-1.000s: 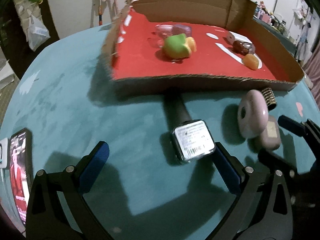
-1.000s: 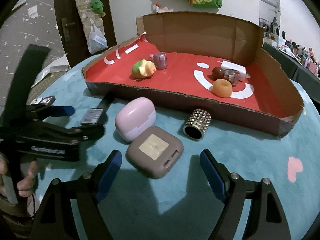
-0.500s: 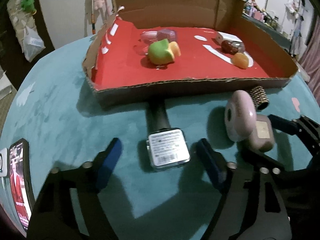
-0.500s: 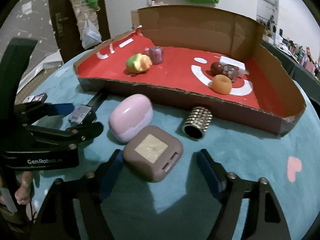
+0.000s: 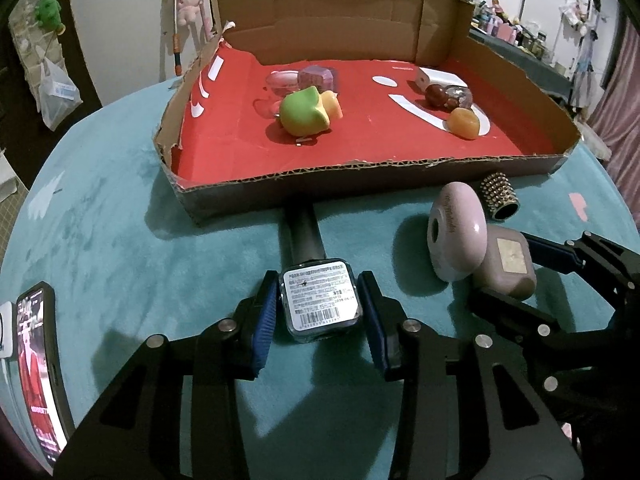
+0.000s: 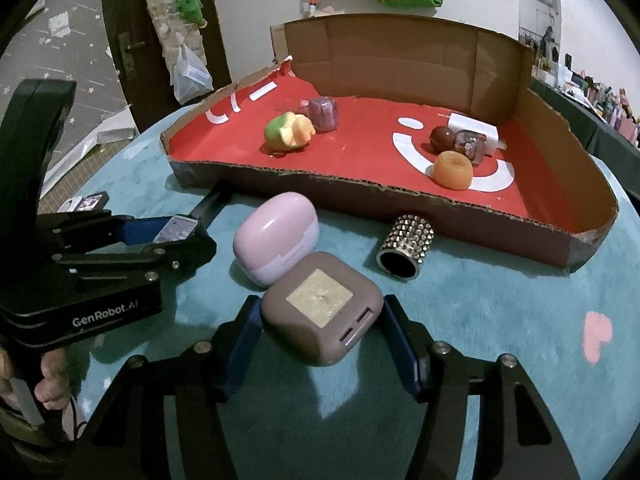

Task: Organize rigid objects
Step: 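Close the left tool on the smartwatch while the right grasps the brown square case, then lift and carry the smartwatch and brown case with both tools into the box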

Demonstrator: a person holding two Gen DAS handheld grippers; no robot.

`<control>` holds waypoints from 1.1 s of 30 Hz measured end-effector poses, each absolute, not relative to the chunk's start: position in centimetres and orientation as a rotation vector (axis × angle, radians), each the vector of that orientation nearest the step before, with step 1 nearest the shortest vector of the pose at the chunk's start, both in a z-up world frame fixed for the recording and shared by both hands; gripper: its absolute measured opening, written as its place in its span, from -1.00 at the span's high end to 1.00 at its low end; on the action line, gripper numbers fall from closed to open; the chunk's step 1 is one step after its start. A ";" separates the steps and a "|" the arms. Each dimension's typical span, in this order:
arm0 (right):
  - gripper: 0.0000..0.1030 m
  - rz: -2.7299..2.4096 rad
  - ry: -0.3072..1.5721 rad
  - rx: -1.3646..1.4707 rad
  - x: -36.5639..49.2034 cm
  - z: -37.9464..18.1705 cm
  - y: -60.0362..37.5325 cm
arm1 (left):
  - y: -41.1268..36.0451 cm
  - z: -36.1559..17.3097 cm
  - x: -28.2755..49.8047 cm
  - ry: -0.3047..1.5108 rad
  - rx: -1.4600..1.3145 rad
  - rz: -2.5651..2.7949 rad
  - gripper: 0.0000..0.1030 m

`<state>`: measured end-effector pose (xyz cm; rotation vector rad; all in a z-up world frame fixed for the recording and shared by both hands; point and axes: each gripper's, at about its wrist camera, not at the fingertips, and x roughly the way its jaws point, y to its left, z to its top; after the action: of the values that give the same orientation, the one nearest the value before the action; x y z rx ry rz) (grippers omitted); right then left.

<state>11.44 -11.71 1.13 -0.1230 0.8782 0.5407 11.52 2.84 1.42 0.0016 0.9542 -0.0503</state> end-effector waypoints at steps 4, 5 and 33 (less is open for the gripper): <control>-0.22 0.552 0.876 -0.116 11.1 1.4 -11.8 | 2.8 1.6 11.1 0.955 -0.014 -0.069 0.28; -0.22 0.556 0.876 -0.116 11.1 1.4 -11.8 | 2.8 1.7 11.0 0.954 -0.015 -0.074 0.28; -0.22 0.603 0.787 -0.023 8.6 4.9 -14.2 | 0.8 6.6 6.9 0.828 -0.012 -0.160 0.30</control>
<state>8.56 -14.19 4.88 -0.0228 0.7874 0.6029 6.91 0.76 6.59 -0.0116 0.8283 -0.1604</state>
